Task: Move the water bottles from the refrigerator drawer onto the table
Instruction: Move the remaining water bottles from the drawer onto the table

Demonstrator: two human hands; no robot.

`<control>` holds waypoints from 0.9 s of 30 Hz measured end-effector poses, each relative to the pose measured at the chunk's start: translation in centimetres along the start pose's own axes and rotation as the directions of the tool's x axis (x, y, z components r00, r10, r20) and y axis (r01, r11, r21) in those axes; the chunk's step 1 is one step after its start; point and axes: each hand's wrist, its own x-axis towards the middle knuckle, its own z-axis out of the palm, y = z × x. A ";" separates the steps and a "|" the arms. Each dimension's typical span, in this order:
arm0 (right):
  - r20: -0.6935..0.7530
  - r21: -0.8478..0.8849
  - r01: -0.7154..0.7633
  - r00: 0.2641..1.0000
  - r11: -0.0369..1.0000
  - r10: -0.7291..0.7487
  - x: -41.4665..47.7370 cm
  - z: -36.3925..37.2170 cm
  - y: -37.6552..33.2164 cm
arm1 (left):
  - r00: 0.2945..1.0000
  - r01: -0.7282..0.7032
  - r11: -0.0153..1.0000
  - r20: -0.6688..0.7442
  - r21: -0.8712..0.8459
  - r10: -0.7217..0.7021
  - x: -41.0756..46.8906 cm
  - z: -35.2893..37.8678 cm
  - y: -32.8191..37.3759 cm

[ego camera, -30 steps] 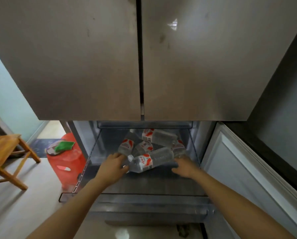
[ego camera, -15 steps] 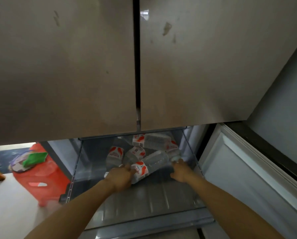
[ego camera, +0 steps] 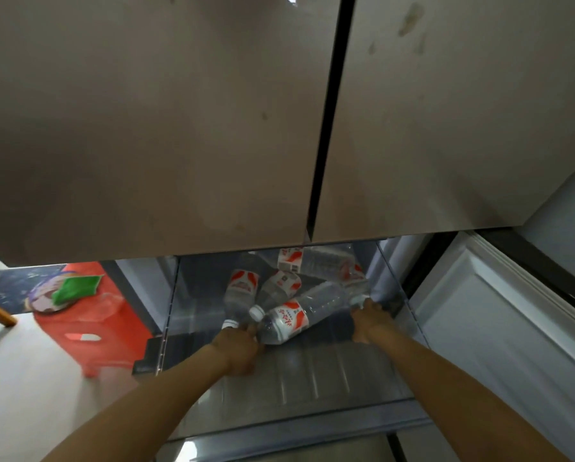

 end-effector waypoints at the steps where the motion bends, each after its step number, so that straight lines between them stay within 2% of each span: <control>1: 0.015 -0.030 0.007 1.000 1.000 -0.007 -0.2 -0.1 -0.1 | 1.000 0.002 1.000 -0.002 -0.011 -0.002 -0.1 -0.1 0.1; 4: 0.136 -0.111 0.058 0.990 0.992 -0.043 -1.0 -0.7 -0.7 | 1.000 -0.012 1.000 -0.026 -0.024 0.012 -0.5 -0.4 0.3; 6: 0.277 -0.166 0.115 0.959 0.979 -0.065 -1.7 -0.8 -0.9 | 1.000 -0.017 0.999 -0.006 -0.051 0.016 -0.6 -0.1 0.3; 8: 0.354 -0.200 0.145 0.933 0.969 -0.067 -2.3 -0.6 -0.9 | 1.000 -0.024 0.995 0.009 -0.099 0.025 -0.7 0.4 0.1; 12: 0.313 -0.002 0.109 0.944 0.994 -0.103 -2.0 0.1 0.0 | 0.999 -0.028 0.987 0.014 -0.160 0.031 -0.7 0.6 0.0; 14: 0.333 0.044 0.086 0.938 0.995 -0.096 -2.0 -0.1 0.2 | 0.999 -0.008 0.978 0.036 -0.209 0.016 -0.8 0.9 -0.2; 21: 0.362 -0.030 0.012 0.932 0.999 0.000 -2.0 -0.2 0.2 | 1.000 0.002 0.949 0.006 -0.316 0.000 -1.6 1.1 0.2; 24: 0.356 -0.102 0.081 0.934 0.991 -0.040 -3.8 -1.4 0.4 | 1.000 0.012 0.933 -0.002 -0.359 -0.013 -1.9 0.4 1.1; 27: 0.311 -0.100 0.095 0.949 0.990 -0.059 -6.9 -4.0 1.0 | 0.994 -0.002 0.929 -0.101 -0.370 -0.038 -3.4 -1.7 1.2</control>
